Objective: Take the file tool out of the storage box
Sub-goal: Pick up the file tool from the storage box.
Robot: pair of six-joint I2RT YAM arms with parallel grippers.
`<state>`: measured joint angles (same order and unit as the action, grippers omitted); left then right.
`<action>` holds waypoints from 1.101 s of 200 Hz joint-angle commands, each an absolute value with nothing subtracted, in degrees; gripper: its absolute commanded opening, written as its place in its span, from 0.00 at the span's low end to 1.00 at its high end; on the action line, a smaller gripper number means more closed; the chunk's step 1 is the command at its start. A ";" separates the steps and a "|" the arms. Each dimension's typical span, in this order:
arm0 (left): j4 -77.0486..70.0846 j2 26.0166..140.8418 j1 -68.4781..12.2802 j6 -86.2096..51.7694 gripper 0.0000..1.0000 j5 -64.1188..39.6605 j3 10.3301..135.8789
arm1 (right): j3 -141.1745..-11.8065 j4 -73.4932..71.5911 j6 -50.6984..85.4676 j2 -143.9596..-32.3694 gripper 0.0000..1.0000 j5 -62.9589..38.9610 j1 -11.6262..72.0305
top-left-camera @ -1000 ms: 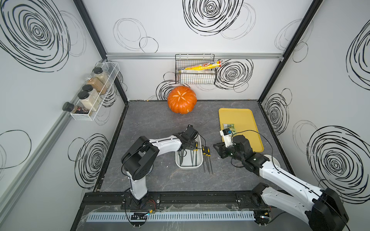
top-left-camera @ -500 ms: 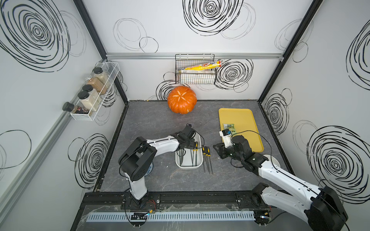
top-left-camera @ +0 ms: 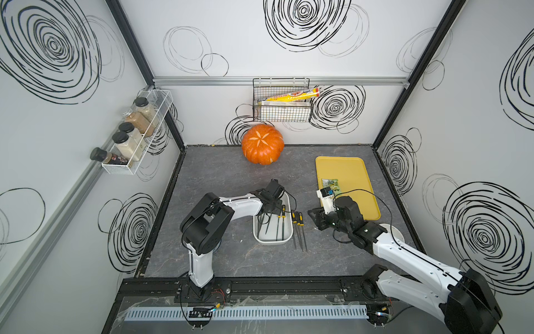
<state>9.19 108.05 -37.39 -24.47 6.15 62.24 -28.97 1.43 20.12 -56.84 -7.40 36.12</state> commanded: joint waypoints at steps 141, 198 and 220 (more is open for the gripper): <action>-21.40 74.31 -32.08 -31.19 0.10 -19.33 37.99 | -30.07 -21.39 27.67 -66.34 0.33 -41.68 36.29; -28.26 68.02 -32.18 -34.79 0.09 -23.49 33.23 | -38.00 -24.24 28.78 -78.52 0.34 -45.52 39.44; -29.13 69.24 -32.25 -35.87 0.09 -26.01 33.29 | -38.53 -29.27 30.54 -80.15 0.34 -45.56 41.27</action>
